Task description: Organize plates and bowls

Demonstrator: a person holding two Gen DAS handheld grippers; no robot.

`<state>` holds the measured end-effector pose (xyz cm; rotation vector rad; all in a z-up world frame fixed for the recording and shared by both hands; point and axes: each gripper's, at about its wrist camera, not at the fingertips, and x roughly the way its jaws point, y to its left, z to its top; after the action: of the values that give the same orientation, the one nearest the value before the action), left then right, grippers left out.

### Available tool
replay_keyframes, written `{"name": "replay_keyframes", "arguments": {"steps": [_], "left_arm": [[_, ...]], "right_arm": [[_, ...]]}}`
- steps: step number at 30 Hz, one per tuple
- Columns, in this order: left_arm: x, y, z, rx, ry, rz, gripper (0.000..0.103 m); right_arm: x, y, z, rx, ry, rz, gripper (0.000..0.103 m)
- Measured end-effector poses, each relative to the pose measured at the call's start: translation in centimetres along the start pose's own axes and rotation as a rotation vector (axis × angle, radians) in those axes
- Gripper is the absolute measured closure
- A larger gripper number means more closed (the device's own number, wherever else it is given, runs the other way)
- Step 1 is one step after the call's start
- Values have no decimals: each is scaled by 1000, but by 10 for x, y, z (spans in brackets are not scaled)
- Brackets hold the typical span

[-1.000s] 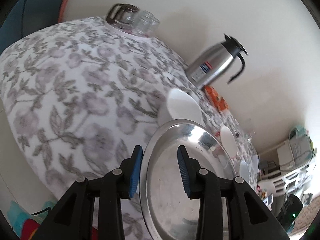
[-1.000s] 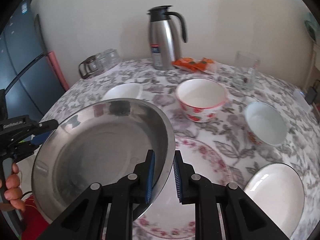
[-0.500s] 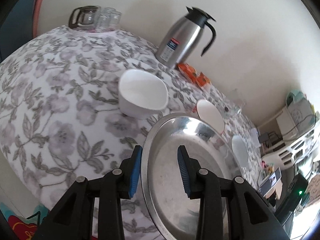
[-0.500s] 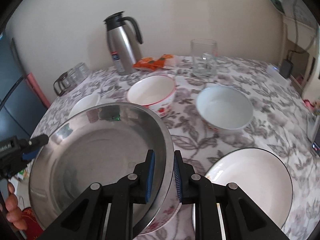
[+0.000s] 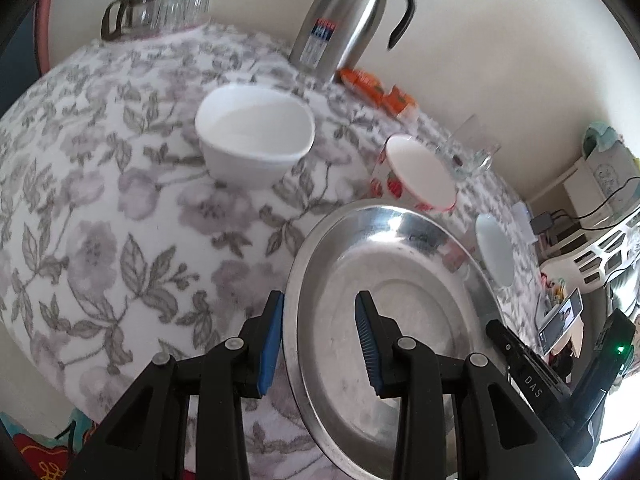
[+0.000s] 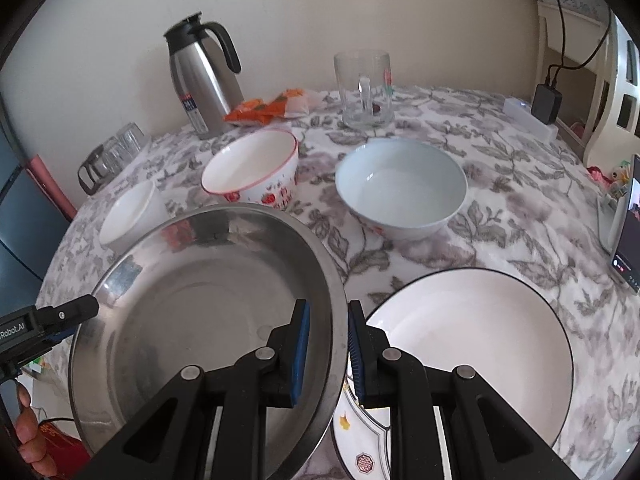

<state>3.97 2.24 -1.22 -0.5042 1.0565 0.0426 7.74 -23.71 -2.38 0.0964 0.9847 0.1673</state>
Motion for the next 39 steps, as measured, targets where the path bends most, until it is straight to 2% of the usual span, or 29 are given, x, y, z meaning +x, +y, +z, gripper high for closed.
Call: {"name": "replay_keyframes", "arguments": {"steps": [5,8,13,19,32,39], "left_arm": [[14,9,-4,-40,76,5,67],[19,12,-6,-55,103,6,67],[19,10,-7,-38,104,13,67],[19,15,-6,-76,108,-17,67],[16,16,-5,-82,99,-12,67],[16,20,-5,-103,97,-1,63]], "right_arm": [[11,0,-4,-11,57,-21,83],[13,0,-5,-14,62,-19,82],[13,1,-5,-18,71,-29,82],[17,1,-5,-17,91,-29,82],[19,2,-6,-22,98,-25,82],[17,-1,-4,5,105,-24,82]]}}
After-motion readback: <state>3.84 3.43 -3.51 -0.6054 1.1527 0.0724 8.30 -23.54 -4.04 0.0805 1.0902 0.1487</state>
